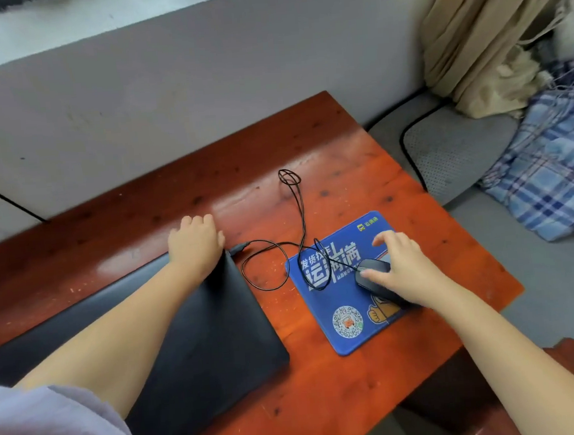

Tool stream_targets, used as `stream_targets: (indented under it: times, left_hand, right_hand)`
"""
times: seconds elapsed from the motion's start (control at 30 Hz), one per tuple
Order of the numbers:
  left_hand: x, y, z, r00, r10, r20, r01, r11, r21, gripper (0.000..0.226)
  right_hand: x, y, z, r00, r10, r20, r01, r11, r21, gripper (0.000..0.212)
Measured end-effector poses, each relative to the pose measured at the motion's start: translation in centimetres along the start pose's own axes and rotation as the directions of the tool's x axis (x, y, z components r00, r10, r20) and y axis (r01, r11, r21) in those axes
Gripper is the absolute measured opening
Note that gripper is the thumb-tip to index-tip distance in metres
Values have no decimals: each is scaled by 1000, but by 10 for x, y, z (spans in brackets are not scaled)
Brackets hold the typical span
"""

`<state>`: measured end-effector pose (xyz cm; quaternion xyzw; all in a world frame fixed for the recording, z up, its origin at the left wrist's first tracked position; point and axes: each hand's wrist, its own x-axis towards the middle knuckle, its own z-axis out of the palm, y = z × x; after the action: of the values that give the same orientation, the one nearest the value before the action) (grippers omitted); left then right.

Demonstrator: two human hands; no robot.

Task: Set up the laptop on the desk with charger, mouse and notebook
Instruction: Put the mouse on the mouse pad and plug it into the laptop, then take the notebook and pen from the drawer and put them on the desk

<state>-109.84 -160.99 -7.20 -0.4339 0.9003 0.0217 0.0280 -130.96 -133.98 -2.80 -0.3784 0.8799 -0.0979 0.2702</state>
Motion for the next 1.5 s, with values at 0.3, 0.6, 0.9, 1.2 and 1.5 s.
stream_targets:
  times: [0.3, 0.6, 0.9, 1.2, 1.5]
  left_hand:
    - [-78, 44, -8, 992, 107, -65, -115, 985, -130, 34]
    - [-123, 79, -21, 956, 292, 32, -281, 941, -188, 33]
    - [-222, 196, -31, 689, 723, 45, -671, 660, -339, 29]
    - [-353, 286, 37, 443, 823, 356, -735, 560, -382, 25]
    - [-410, 365, 177, 517, 584, 626, -463, 805, -370, 30]
  right_hand:
    - [-12, -1, 41, 980, 111, -166, -127, 988, -91, 52]
    - [-39, -5, 41, 933, 219, -286, -219, 975, 31, 58]
    - [-238, 85, 87, 680, 576, -454, -486, 818, 308, 39]
    - [-423, 184, 209, 500, 858, -116, -741, 494, 456, 29]
    - [-446, 305, 314, 444, 887, 127, -747, 288, 600, 29]
